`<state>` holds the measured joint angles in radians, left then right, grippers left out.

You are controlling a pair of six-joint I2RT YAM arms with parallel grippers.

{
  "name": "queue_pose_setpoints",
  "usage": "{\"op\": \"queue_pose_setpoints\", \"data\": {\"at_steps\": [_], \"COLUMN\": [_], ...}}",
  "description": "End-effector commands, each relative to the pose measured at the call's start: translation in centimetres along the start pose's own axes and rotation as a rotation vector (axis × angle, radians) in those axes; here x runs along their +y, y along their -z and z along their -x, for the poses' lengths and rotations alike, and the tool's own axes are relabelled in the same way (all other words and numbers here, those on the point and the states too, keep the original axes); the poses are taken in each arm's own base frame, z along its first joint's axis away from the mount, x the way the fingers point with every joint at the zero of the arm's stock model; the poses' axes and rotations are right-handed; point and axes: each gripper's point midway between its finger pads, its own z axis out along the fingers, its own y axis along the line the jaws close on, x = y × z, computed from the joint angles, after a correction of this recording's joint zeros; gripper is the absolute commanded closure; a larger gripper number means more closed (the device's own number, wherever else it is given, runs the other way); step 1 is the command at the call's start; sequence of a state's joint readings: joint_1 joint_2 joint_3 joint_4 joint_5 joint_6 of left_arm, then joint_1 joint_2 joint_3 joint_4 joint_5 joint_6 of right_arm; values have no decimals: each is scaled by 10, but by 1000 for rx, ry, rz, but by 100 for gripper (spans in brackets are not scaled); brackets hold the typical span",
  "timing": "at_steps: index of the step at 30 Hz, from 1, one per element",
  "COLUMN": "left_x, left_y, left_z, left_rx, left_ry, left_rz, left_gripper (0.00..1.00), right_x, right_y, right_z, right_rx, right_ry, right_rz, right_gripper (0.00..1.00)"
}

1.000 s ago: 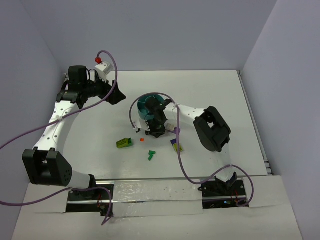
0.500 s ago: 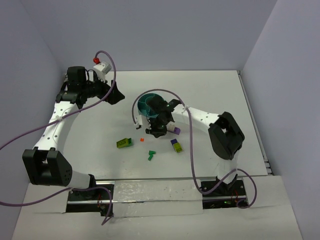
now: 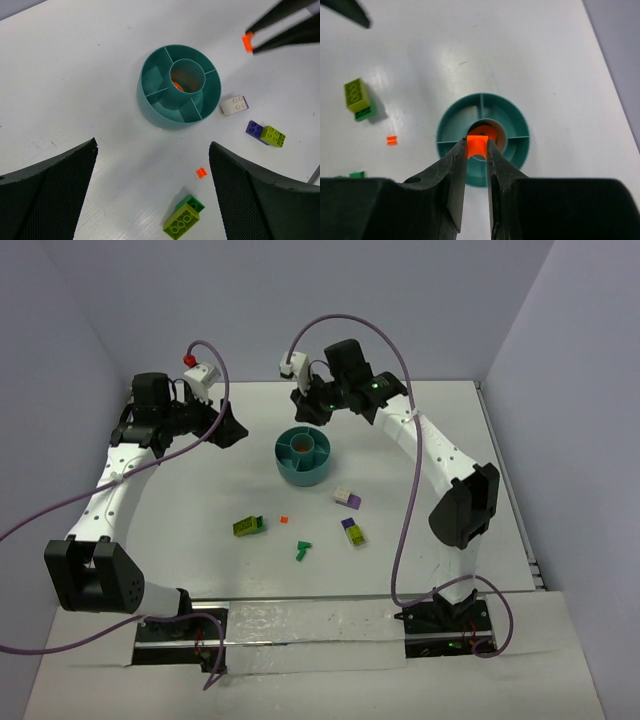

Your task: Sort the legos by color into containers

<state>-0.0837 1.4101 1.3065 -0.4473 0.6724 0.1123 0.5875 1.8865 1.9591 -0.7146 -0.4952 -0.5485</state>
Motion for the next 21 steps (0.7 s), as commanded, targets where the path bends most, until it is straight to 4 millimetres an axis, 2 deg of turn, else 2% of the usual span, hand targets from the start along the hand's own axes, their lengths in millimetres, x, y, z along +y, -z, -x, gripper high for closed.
{"op": "queue_pose_setpoints", "data": {"at_steps": [1, 13, 21], "left_x": [1, 3, 5], "left_y": [6, 2, -2], "left_z": [15, 15, 12], "left_rx": [-52, -53, -46], "left_ry": [-38, -29, -23], "left_rz": [18, 14, 8], "left_gripper": [1, 1, 1], "right_x": [-13, -27, -25], "right_y": [-19, -58, -66], "right_z": [-13, -55, -82], "right_rx": [43, 142, 212], "right_ry": [-95, -147, -149], "right_rz": [-30, -64, -67], "right_gripper": [100, 100, 100]}}
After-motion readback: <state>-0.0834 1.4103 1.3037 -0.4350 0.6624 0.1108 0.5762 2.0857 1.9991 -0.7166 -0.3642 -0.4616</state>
